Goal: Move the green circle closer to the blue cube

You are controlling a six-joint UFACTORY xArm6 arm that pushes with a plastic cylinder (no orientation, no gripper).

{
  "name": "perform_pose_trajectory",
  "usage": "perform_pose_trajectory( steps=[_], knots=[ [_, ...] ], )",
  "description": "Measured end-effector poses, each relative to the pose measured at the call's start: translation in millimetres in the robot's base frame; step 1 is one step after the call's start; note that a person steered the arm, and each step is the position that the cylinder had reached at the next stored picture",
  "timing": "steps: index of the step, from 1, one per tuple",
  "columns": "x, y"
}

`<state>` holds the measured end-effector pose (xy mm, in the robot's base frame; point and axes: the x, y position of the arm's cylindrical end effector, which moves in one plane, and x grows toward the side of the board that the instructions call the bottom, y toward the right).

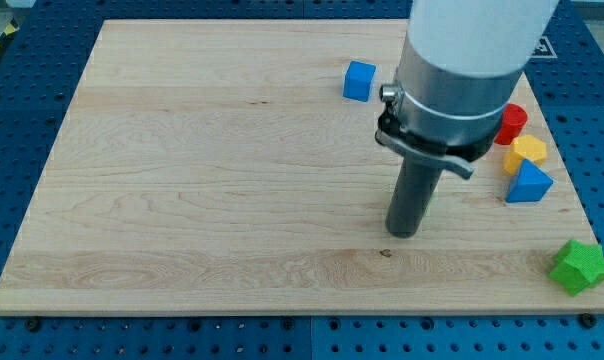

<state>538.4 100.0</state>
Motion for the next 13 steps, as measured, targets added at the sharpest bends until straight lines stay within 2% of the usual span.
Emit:
perform_pose_trajectory(
  steps=[2, 3, 4, 7, 9, 10, 13],
  knots=[
    [-6, 8],
    [11, 17],
    [8, 17],
    [-56, 18],
    [-56, 74],
    [-62, 70],
    [-120, 22]
  ],
)
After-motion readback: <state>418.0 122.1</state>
